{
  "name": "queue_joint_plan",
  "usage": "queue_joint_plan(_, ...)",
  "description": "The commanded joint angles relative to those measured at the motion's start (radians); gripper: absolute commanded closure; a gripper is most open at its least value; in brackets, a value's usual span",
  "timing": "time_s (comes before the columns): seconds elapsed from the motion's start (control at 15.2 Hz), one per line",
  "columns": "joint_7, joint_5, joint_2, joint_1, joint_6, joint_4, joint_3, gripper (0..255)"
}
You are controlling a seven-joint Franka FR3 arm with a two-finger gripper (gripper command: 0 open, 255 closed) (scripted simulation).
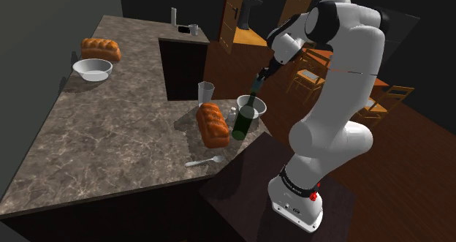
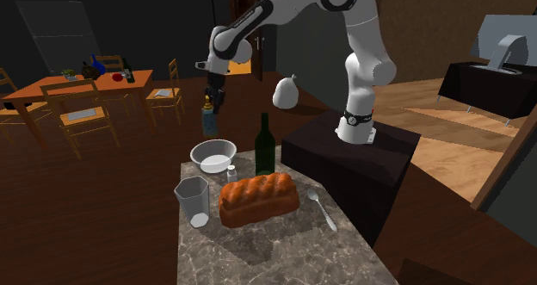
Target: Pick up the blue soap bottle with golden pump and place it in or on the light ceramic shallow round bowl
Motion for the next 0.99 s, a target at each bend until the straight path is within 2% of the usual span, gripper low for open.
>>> queue_joint_plan(0.0, -0.025, 0.01, 0.027, -0.02, -0.008, 0.025, -0.001, 255)
queue_joint_plan(0.92, -0.122, 0.103, 0.155, -0.051, 0.106, 0.025, 0.05, 255)
